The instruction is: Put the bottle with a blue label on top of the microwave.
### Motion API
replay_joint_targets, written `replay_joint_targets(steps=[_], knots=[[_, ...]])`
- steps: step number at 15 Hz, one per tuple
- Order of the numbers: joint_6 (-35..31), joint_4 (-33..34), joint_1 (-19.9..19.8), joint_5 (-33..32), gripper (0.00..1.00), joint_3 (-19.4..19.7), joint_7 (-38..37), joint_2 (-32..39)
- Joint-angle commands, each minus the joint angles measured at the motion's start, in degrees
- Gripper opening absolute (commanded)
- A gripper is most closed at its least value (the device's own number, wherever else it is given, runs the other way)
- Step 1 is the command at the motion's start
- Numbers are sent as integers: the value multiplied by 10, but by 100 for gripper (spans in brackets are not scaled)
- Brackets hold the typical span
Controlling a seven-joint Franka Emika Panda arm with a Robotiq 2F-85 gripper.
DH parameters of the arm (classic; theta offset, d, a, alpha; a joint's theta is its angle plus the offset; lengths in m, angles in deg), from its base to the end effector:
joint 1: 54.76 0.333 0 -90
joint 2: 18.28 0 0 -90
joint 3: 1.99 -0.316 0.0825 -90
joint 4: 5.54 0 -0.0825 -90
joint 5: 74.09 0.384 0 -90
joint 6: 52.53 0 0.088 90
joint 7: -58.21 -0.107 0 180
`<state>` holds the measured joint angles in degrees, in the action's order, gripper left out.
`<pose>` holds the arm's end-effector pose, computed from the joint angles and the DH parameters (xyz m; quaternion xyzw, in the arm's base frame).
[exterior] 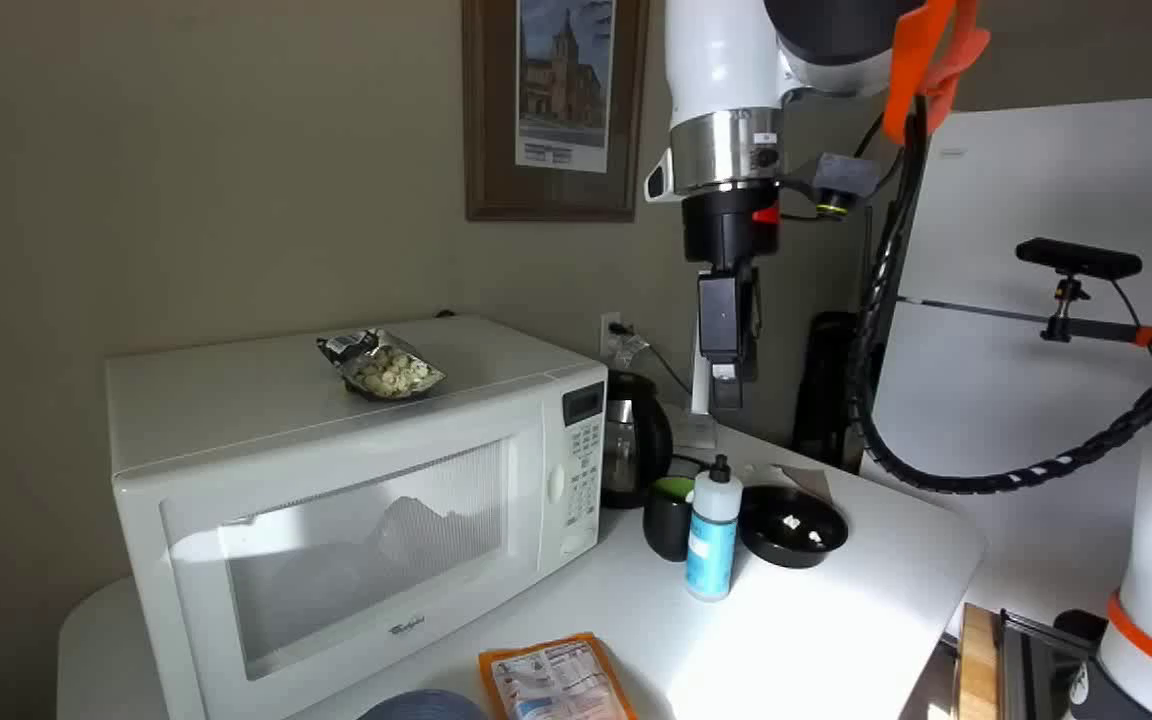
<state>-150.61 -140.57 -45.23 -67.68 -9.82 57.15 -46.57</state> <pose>0.3643 0.1295 0.4978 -0.9897 -0.1188 0.0794 0.0104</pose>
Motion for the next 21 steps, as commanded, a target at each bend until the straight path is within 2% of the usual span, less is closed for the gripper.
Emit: replay_joint_targets(steps=[1, 7, 9, 12, 15, 19, 21], knots=[[1, 1, -2, 1, 100, -2, 1, 0], [1, 1, -2, 1, 100, -2, 1, 0], [-36, -7, -25, -7, 100, 6, -34, 4], [-56, -17, -60, 13, 100, 48, -46, 5], [-89, -31, -106, -12, 100, 70, -80, 18], [-208, -58, -152, -30, 100, 68, -165, 81], [-215, -55, -154, -36, 100, 57, -215, 114]])
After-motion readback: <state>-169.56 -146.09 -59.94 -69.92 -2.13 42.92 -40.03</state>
